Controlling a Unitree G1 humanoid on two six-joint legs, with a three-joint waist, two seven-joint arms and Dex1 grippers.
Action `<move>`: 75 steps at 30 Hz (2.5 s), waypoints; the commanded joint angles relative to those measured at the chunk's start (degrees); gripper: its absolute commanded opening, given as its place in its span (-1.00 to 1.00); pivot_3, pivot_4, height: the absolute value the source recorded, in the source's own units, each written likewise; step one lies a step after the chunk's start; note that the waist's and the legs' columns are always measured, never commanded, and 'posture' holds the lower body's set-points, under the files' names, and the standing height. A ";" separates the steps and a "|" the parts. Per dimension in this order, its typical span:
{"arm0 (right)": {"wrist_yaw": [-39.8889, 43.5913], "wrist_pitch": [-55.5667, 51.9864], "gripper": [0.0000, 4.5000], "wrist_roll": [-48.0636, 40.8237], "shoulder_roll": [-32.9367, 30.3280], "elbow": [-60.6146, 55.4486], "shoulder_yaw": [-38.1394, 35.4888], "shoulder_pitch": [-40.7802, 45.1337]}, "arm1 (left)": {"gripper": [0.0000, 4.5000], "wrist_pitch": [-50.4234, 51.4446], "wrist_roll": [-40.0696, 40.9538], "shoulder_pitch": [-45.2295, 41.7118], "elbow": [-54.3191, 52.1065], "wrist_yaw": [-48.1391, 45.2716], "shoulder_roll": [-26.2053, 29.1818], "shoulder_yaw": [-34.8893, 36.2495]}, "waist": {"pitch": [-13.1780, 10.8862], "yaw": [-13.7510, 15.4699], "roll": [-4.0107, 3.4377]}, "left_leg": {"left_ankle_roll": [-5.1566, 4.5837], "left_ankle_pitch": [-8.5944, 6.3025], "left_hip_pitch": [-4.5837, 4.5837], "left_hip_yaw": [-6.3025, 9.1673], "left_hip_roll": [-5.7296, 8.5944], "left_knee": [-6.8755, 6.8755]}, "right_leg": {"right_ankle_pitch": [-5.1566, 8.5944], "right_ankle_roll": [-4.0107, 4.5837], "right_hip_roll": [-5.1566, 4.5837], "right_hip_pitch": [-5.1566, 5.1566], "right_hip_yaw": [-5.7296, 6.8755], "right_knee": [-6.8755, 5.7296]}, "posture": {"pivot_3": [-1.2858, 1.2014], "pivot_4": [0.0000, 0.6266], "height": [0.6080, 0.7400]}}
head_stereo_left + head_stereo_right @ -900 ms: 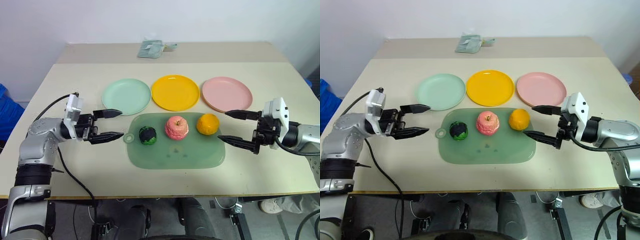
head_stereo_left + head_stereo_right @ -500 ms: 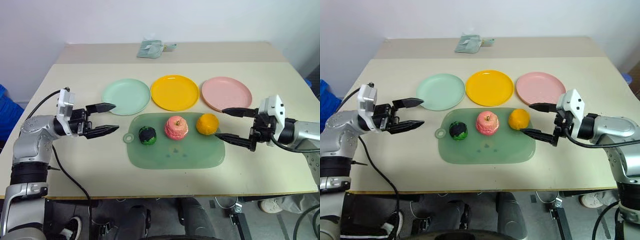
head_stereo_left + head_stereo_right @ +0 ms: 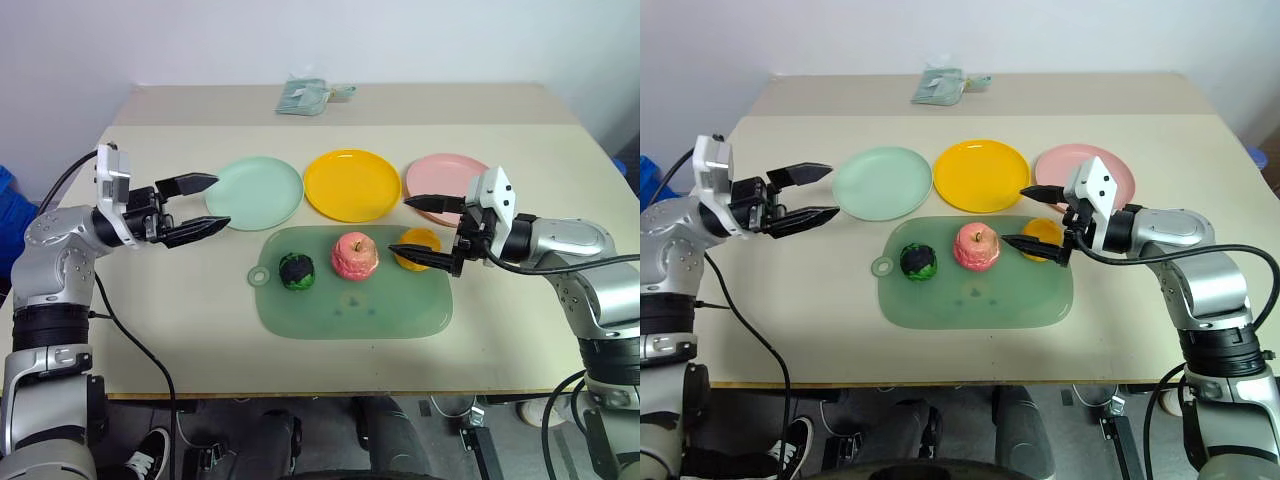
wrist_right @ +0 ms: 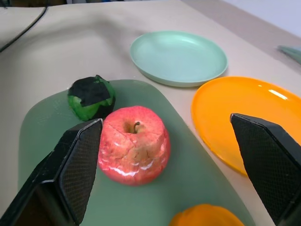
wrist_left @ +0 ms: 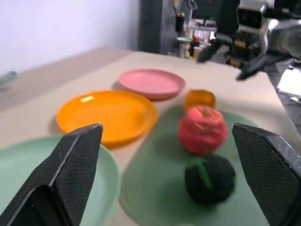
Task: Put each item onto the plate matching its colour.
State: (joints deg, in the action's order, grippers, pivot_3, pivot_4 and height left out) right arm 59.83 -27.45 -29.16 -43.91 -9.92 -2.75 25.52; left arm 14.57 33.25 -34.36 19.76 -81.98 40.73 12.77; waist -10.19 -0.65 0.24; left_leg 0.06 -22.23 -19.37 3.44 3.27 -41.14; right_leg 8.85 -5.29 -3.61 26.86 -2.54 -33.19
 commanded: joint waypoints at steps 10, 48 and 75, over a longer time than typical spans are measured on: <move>-3.38 -9.21 0.97 -6.04 -0.13 -9.76 -1.72 0.08 | 1.00 0.86 -2.74 -1.53 -2.39 -1.40 -6.16 -8.92 | 0.00 0.00 0.00 | 0.00 0.00 0.03 0.01 -0.01 -0.01 | 0.00 0.00 0.02 0.00 -0.01 -0.04 | 0.03 -0.52 1.00; -6.96 -7.82 1.00 -2.54 -1.77 -11.06 -2.52 -1.82 | -0.18 -26.00 -17.84 -1.48 15.45 0.36 -16.69 -17.32 | 0.00 0.08 0.00 | -0.25 -0.13 0.02 -0.01 0.00 -0.02 | 0.00 0.00 0.00 -0.03 -0.02 -0.02 | 0.03 -0.52 1.00; -16.07 -5.61 1.00 3.43 7.21 -8.04 1.32 5.67 | 1.00 -30.69 -20.48 -20.05 36.33 44.92 -21.86 -2.41 | 0.00 0.03 0.02 | -0.01 0.00 -0.10 0.01 0.13 0.02 | -0.01 -0.01 -0.08 0.10 -0.01 0.02 | 0.03 -0.52 1.00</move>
State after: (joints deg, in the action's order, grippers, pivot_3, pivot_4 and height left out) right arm 43.41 -33.89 -25.49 -35.95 -15.80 0.20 30.92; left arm -16.25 11.50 -53.92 59.01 -34.52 17.91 9.86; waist -10.19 -0.61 0.26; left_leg 0.06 -22.23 -19.47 3.45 3.40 -41.13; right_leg 8.84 -5.30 -3.69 26.96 -2.55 -33.18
